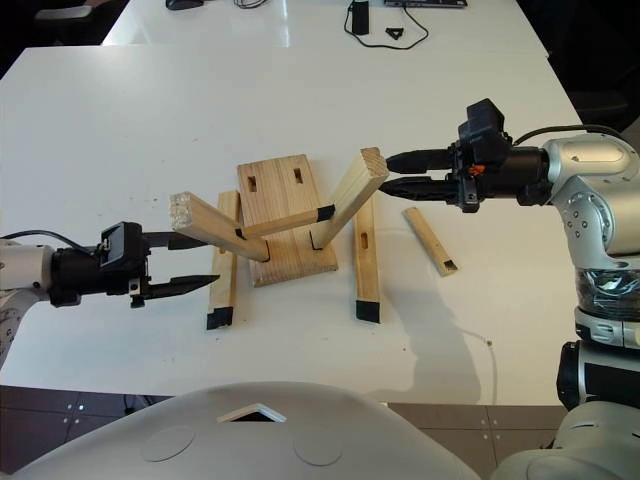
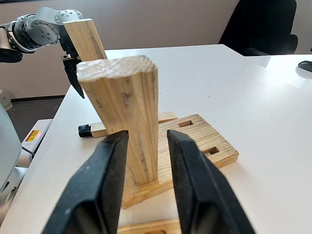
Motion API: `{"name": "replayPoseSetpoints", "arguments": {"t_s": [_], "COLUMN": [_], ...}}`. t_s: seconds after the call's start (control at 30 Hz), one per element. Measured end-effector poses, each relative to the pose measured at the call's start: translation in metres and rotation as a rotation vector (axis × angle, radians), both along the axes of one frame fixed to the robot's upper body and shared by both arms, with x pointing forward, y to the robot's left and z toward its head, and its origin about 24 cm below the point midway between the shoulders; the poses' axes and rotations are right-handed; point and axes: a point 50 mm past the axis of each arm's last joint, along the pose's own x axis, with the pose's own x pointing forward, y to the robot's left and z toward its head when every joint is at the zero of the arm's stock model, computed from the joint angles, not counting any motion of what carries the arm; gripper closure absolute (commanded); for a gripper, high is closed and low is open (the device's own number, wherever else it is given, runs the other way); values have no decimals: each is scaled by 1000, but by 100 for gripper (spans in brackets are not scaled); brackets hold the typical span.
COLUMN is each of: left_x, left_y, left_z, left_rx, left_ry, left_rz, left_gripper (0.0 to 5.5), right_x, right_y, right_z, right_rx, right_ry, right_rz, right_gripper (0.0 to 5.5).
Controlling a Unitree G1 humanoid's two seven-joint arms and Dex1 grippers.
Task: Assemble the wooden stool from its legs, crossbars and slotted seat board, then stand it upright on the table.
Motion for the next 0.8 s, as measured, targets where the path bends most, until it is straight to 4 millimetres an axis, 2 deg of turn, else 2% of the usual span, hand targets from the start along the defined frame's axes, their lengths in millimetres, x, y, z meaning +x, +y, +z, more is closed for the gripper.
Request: {"name": "replayPoseSetpoints", "arguments": {"t_s": [0.57, 0.8], "left_x": [17, 24], "left_y": [-12, -12], "left_z": [-3, -2], "left_rx": [82, 100], "left_ry": [-17, -15], "left_rz": [-48, -24], "left_gripper": [286, 286], "right_x": [-1, -3], "right_y": [13, 22], "right_z": [-3, -16], "right_rx": [-51, -76], "right_ry": [-23, 14], "right_rz": [61, 105], "right_gripper": [403, 403]}}
